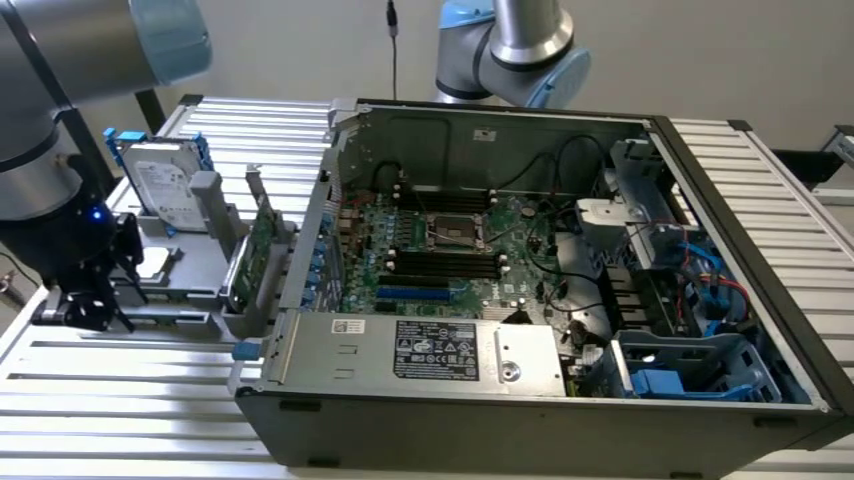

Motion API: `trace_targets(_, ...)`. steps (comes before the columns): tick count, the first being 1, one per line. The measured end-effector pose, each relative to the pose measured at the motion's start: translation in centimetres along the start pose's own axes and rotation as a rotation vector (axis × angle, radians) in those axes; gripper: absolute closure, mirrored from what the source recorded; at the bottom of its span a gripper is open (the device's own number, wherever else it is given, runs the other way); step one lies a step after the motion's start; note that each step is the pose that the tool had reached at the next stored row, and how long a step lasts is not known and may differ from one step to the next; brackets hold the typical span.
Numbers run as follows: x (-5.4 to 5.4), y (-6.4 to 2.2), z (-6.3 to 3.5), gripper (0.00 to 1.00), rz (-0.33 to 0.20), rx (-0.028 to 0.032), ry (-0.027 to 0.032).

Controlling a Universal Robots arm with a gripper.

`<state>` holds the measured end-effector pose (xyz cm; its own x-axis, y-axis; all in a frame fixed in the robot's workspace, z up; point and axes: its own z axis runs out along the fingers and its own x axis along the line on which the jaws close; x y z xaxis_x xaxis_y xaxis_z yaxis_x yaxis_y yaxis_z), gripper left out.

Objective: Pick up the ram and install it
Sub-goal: 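Pick up the ram and move it above insertion slot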

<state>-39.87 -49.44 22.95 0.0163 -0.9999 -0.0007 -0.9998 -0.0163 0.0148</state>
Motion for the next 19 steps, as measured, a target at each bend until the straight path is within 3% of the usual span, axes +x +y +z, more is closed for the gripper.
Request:
trace_targets(14, -0.4, -0.24, 0.61, 0.58, 0.000, 0.0003, -0.0158)
trace_targets(19, -0.6, -0.26, 1.23, 0.58, 0.000, 0.0003, -0.0206)
